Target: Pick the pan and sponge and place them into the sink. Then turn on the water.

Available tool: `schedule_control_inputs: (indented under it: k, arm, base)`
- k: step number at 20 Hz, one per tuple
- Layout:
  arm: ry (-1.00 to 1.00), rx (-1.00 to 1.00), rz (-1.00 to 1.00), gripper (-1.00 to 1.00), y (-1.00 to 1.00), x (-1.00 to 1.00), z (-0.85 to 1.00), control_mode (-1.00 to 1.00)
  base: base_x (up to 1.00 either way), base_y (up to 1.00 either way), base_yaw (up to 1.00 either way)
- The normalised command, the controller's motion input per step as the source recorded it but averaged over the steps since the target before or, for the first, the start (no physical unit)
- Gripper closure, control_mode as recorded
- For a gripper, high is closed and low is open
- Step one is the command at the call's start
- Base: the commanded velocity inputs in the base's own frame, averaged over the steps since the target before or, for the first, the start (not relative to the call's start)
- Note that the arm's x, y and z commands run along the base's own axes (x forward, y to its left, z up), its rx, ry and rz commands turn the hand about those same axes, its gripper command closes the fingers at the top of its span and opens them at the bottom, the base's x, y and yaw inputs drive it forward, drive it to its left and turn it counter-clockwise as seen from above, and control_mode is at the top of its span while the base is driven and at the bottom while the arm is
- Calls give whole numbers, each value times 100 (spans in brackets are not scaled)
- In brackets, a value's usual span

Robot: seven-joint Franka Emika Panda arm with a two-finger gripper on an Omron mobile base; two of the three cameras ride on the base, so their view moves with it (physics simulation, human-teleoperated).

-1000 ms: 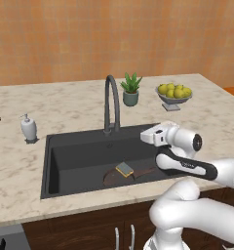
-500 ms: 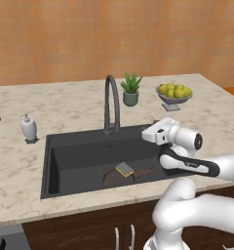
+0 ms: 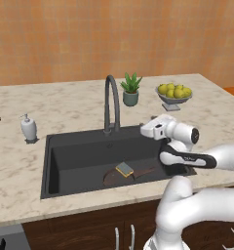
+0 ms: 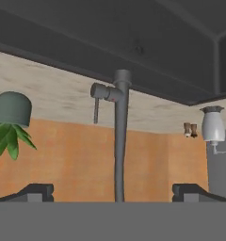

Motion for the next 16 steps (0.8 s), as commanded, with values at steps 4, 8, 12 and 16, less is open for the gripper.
schedule_control_inputs:
  k: [4, 8, 12, 16]
  arm:
    - [0, 8, 1, -100, 18, 2, -7, -100]
    - [0, 13, 0, -100, 13, 0, -18, -100]
    - [0, 8, 0, -100, 28, 4, -7, -100]
    - [0, 5, 0, -100, 32, 2, -2, -100]
  base:
    - [0, 0, 0]
    - [0, 0, 0]
    - [0, 0, 0]
    - [0, 0, 0]
